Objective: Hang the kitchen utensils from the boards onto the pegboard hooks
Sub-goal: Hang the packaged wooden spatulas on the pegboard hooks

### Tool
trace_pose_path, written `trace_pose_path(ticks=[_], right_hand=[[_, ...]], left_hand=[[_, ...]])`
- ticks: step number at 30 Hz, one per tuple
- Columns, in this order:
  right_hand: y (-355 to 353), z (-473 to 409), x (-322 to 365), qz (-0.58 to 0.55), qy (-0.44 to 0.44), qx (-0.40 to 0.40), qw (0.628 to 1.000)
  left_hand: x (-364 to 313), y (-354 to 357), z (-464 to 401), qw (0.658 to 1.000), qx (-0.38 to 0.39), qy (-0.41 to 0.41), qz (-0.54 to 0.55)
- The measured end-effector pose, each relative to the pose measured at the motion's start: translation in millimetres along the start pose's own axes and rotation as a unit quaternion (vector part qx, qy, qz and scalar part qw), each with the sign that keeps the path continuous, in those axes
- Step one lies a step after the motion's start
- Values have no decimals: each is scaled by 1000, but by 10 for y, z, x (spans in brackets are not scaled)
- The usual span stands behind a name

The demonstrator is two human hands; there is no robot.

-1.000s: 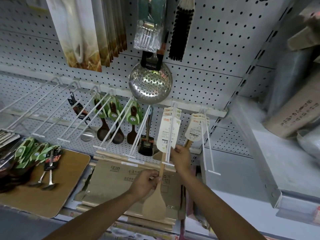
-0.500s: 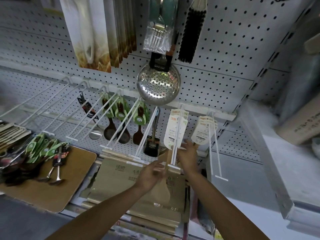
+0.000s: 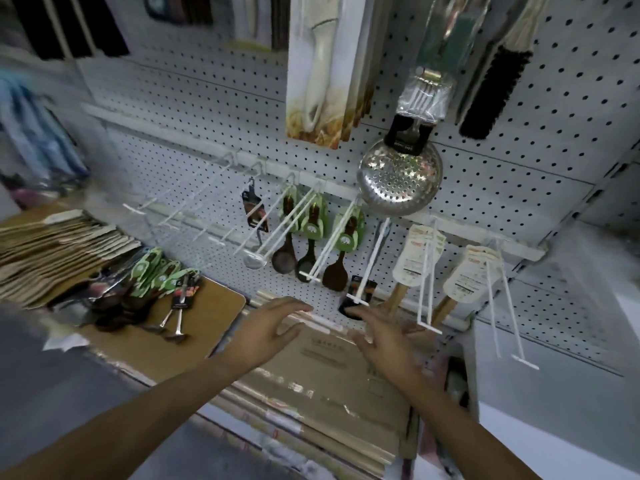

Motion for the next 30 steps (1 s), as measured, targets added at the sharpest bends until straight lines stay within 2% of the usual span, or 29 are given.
trace_pose_path(ticks=[3, 10, 20, 30], right_hand=[[237, -56, 620, 23, -78, 1, 997], [1062, -201, 2041, 6, -179, 38, 983], [2276, -459, 4088, -17, -255, 68, 964], [3418, -946, 5289, -3, -309, 149, 939]], left_hand=[[190, -462, 260, 1000, -18, 0, -2], [727, -1670, 1128, 997, -36, 6, -75], [1705, -3375, 2577, 989, -77, -66, -103], [2695, -4339, 3382, 974, -122, -149, -121]])
Point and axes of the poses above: each hand's wrist, its own z-axis away from the middle knuckle, its own y-axis out of the palm, x = y × z, the point moved 10 cm from there along -z, towards the middle knuckle, and after that the axes turned 2 degrees about y, right-handed, at the moved point
